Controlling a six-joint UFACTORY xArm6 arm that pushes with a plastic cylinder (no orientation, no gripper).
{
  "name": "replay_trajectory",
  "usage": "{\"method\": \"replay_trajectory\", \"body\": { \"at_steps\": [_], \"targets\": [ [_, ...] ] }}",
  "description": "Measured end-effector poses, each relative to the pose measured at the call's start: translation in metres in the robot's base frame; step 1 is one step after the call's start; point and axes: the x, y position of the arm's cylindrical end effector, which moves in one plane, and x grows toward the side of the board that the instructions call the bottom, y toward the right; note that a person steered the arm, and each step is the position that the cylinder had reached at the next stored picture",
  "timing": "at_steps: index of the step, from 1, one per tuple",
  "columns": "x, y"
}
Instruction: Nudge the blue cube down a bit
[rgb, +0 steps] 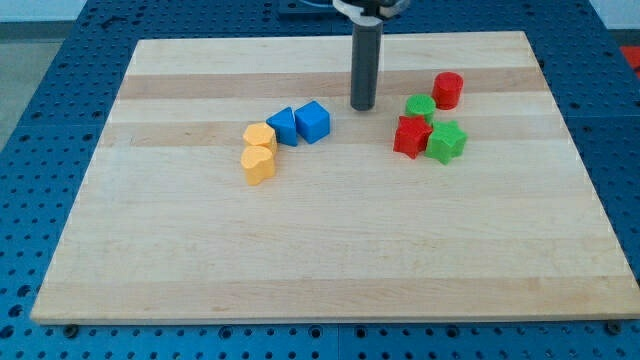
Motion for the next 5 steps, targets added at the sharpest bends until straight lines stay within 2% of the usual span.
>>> {"method": "replay_trajectory", "body": {
  "at_steps": [1,3,5],
  "targets": [
    [-0.025,-0.051],
    [-0.022,-0.058],
    [0.000,-0.058]
  ]
}}
